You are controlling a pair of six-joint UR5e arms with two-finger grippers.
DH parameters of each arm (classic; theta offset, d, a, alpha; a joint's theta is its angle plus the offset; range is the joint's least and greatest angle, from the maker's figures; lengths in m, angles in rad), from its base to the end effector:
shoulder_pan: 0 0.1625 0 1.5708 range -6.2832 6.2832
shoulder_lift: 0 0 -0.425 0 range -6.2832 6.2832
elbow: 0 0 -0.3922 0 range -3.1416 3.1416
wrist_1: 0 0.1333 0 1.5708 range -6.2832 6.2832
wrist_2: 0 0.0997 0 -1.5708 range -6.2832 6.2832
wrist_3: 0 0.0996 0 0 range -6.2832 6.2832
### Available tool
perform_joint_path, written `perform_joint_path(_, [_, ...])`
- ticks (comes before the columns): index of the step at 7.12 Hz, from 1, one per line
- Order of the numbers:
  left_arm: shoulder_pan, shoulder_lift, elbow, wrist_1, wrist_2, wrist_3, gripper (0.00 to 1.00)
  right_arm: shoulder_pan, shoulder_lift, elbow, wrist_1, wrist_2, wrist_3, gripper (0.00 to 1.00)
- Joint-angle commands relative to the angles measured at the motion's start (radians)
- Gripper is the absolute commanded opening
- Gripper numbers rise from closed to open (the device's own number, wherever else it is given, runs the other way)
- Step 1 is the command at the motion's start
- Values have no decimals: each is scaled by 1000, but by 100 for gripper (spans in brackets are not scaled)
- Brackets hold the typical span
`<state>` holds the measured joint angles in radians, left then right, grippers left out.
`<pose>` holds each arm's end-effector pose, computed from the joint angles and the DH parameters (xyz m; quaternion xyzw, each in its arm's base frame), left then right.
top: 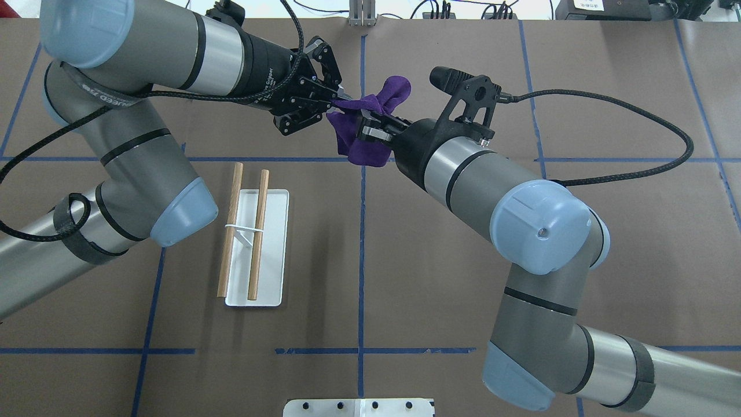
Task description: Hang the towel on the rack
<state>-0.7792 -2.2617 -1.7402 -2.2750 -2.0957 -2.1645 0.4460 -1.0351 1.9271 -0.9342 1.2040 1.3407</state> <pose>0.3778 -0.4904 0.0936 -0.1202 0.6949 -0.2927 0.6458 -0.4326 -0.3942 0.1270 0.3499 -0.5983 0.2019 0.6920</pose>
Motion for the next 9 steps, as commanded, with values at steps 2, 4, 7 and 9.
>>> perform_joint_path(2, [0, 2, -7, 0, -4, 0, 0, 3, -16, 18, -1, 17, -2, 100])
perform_joint_path(4, [-6, 4, -13, 0, -10, 0, 0, 8, -151, 129, -2, 67, -33, 100])
perform_joint_path(7, [-8, 19, -39, 20, -13, 0, 0, 22, -385, 263, 9, 141, -92, 100])
perform_joint_path(9, [-11, 92, -167, 87, -1, -4, 0, 240, -448, 260, 0, 411, -156, 100])
